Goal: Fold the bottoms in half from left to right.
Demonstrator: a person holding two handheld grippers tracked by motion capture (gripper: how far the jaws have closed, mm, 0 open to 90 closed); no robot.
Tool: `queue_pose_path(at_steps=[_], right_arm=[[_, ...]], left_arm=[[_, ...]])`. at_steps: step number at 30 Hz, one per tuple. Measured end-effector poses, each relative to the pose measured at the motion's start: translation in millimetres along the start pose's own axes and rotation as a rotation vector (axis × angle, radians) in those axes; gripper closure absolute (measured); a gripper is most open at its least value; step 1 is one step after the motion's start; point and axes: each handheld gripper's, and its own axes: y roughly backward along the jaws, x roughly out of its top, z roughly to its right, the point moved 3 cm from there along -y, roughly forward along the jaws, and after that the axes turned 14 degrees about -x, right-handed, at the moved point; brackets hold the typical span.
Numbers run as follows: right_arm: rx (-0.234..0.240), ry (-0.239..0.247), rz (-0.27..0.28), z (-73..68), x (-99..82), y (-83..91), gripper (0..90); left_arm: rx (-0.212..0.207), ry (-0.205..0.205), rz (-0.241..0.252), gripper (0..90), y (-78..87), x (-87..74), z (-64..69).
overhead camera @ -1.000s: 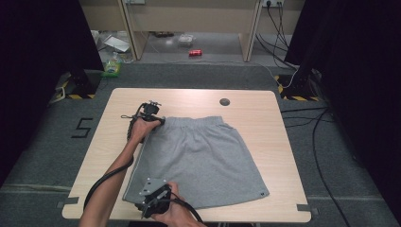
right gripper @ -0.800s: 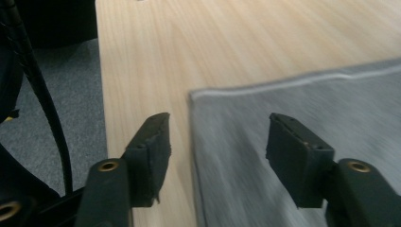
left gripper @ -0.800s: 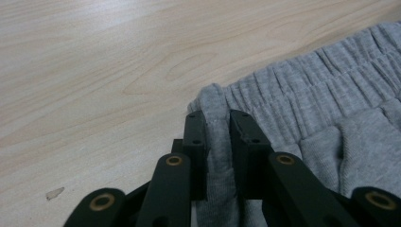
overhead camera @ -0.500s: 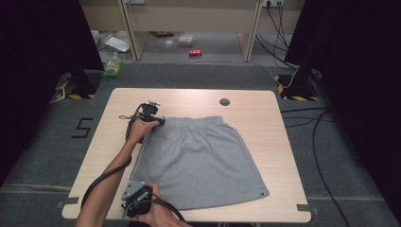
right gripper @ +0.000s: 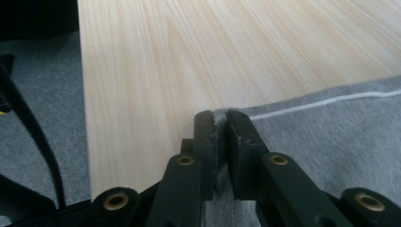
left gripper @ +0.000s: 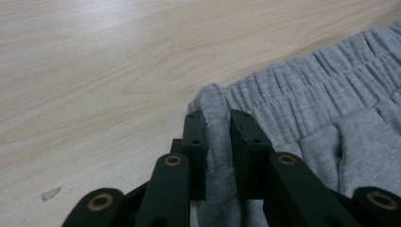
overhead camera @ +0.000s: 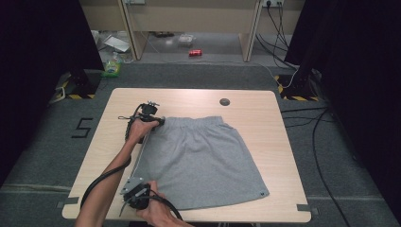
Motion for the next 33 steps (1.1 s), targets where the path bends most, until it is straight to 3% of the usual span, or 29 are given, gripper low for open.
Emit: queue_pose_path(at_steps=[5, 6, 8, 14, 15, 16, 20, 21, 23, 24, 25, 28, 33], right_arm=[[0.031, -0.019, 0.015, 6.2, -1.1, 7.2, 84.9], [0.040, -0.051, 0.015, 9.0, -0.8, 13.3, 85.1], [0.041, -0.043, 0.026, 11.6, -0.3, 16.6, 85.2], [0.040, -0.071, 0.093, 30.1, 1.9, 55.0, 85.5], [0.040, -0.071, 0.093, 30.1, 1.9, 55.0, 85.5], [0.039, -0.087, 0.110, 37.8, 0.4, 66.6, 85.5], [0.032, -0.112, 0.132, 49.4, -3.8, 84.5, 85.6], [0.025, -0.138, 0.147, 57.4, -8.6, 97.9, 85.6], [0.023, -0.149, 0.154, 60.5, -10.7, 103.0, 85.6], [0.005, -0.172, 0.170, 69.4, -18.3, 119.3, 85.6], [0.005, -0.172, 0.170, 69.4, -18.3, 119.3, 85.6], [-0.022, -0.204, 0.194, 81.1, -30.8, 141.2, 85.7], [-0.075, -0.270, 0.239, 100.1, -54.9, 177.0, 85.7]], left_arm=[[0.011, 0.001, -0.016, 80.0, 0.8, 3.3, 2.5], [0.006, 0.010, -0.014, 81.8, 1.5, 3.9, 2.5], [-0.003, 0.026, -0.011, 82.0, 3.9, 5.3, 2.1], [-0.018, 0.057, 0.024, 82.6, 17.8, 16.4, 8.7], [-0.024, 0.060, 0.030, 82.6, 21.7, 19.9, 11.0], [-0.028, 0.061, 0.036, 82.7, 25.5, 23.7, 13.7], [-0.030, 0.047, 0.054, 82.6, 38.0, 39.5, 28.4], [-0.031, 0.044, 0.058, 82.6, 40.0, 43.5, 32.6], [-0.026, 0.039, 0.058, 82.7, 42.7, 51.2, 40.7], [-0.022, 0.035, 0.057, 82.7, 43.6, 55.2, 44.4], [-0.019, 0.034, 0.057, 82.7, 43.8, 59.0, 48.3], [-0.016, 0.027, 0.052, 82.6, 43.1, 69.5, 61.3], [-0.046, 0.008, 0.060, 82.6, 38.0, 86.8, 90.4]])
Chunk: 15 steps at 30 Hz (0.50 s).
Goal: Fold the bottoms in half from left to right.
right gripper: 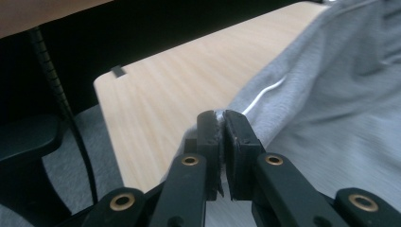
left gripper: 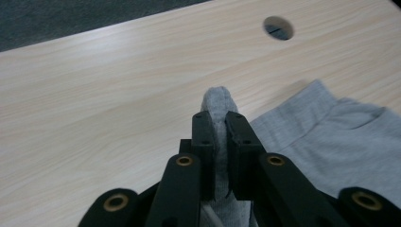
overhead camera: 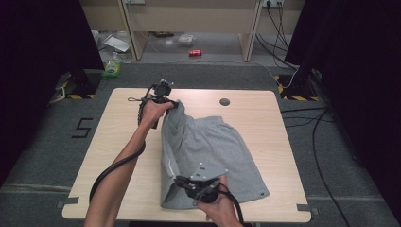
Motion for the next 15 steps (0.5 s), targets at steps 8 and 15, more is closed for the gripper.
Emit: queue_pose_path(at_steps=[8, 15], right_arm=[[-0.102, -0.107, 0.048, 45.3, -23.0, 52.8, 85.7], [-0.160, -0.173, 0.069, 69.9, -45.5, 81.6, 85.7]], left_arm=[[-0.020, -0.016, -0.007, 82.5, -27.6, 19.2, 39.3], [-0.040, 0.000, -0.015, 82.3, -55.6, 22.1, 56.8]])
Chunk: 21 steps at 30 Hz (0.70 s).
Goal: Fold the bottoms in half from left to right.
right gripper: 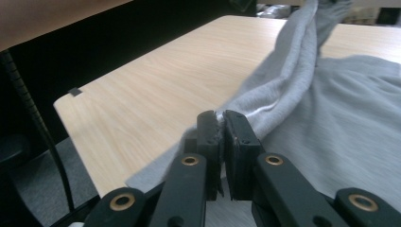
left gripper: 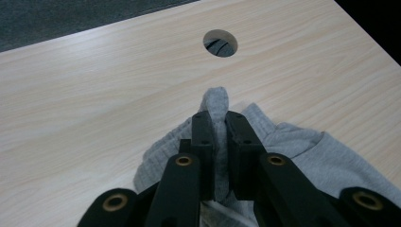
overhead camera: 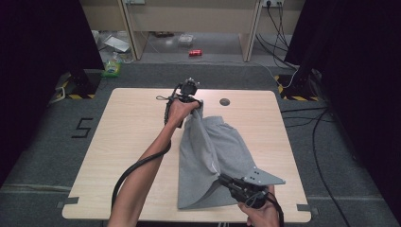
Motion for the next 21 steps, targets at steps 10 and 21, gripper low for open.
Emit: queue_pose_path(at_steps=[10, 21], right_arm=[[-0.058, -0.066, 0.017, 28.5, -19.6, 24.9, 85.7], [-0.101, -0.105, -0.002, 45.5, -37.8, 35.0, 85.7]], left_arm=[[-0.032, -0.006, -0.007, 81.8, -29.9, 6.9, 25.4], [-0.074, 0.013, 0.006, 60.9, -52.6, 7.3, 42.8]])
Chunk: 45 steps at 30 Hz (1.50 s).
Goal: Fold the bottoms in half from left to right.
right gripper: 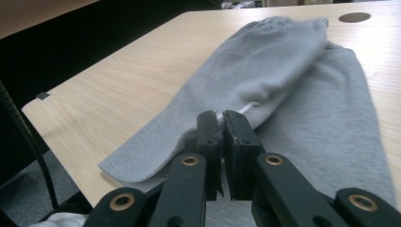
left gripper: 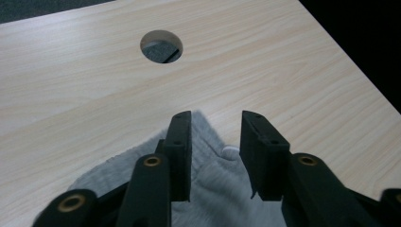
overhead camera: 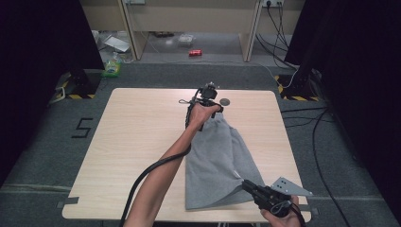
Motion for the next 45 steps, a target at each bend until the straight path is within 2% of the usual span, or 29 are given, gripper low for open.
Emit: queue_pose_path(at_steps=[4, 8, 13, 20, 24, 25, 27, 29, 31, 33, 35, 37, 40, 42, 43, 45], right_arm=[[-0.019, 0.000, -0.001, 6.6, -0.8, -0.6, 85.7], [-0.045, 0.010, -0.014, 13.2, -1.9, -0.1, 85.7], [-0.077, 0.003, -0.018, 23.6, -3.9, 5.9, 85.9], [-0.141, 0.036, -0.030, 35.2, -13.2, 22.1, 86.0], [-0.162, 0.019, -0.088, 47.1, -22.9, 16.7, 85.3], [-0.157, 0.003, -0.105, 49.5, -25.1, 14.3, 84.1], [-0.160, -0.009, -0.134, 54.0, -26.4, 10.7, 74.7], [-0.174, -0.033, -0.119, 55.7, -22.3, 9.1, 68.0], [-0.169, -0.015, -0.115, 55.3, -13.5, 7.2, 63.2], [-0.181, 0.010, -0.106, 55.7, -1.9, -0.4, 61.8], [-0.180, 0.027, -0.114, 54.5, 9.6, -15.9, 60.6], [-0.169, 0.060, -0.142, 53.2, 19.8, -36.8, 59.9], [-0.167, 0.085, -0.190, 53.5, 32.2, -72.3, 57.5], [-0.189, 0.084, -0.206, 55.7, 38.1, -95.2, 57.8], [-0.197, 0.100, -0.220, 57.2, 40.3, -105.9, 57.8], [-0.211, 0.092, -0.248, 61.0, 42.3, -124.9, 57.1]], left_arm=[[-0.006, -0.015, -0.003, 59.0, 3.5, 0.2, 2.7], [-0.006, -0.025, -0.011, 56.0, 10.9, -2.9, -0.8], [0.000, -0.023, -0.020, 54.1, 23.2, -12.0, -14.4], [0.029, -0.015, -0.026, 52.7, 39.6, -23.3, -34.4], [0.033, -0.019, -0.040, 51.9, 45.5, -27.7, -39.6], [0.035, -0.018, -0.042, 51.8, 46.8, -29.0, -40.9], [0.031, -0.017, -0.046, 50.9, 48.6, -31.3, -43.1], [0.035, -0.013, -0.052, 50.1, 49.1, -34.8, -46.2], [0.038, -0.008, -0.053, 49.3, 49.6, -37.6, -49.9], [0.038, 0.005, -0.047, 48.6, 49.3, -40.9, -53.2], [0.037, 0.007, -0.051, 47.8, 49.1, -44.3, -55.7], [0.030, 0.008, -0.043, 47.3, 49.9, -46.9, -57.2], [0.030, 0.013, -0.049, 46.0, 50.9, -51.2, -60.8], [0.028, 0.021, -0.039, 45.5, 52.5, -52.9, -64.1], [0.025, 0.026, -0.038, 45.3, 53.3, -54.3, -65.5], [0.026, 0.027, -0.044, 44.9, 54.1, -57.2, -68.0]])
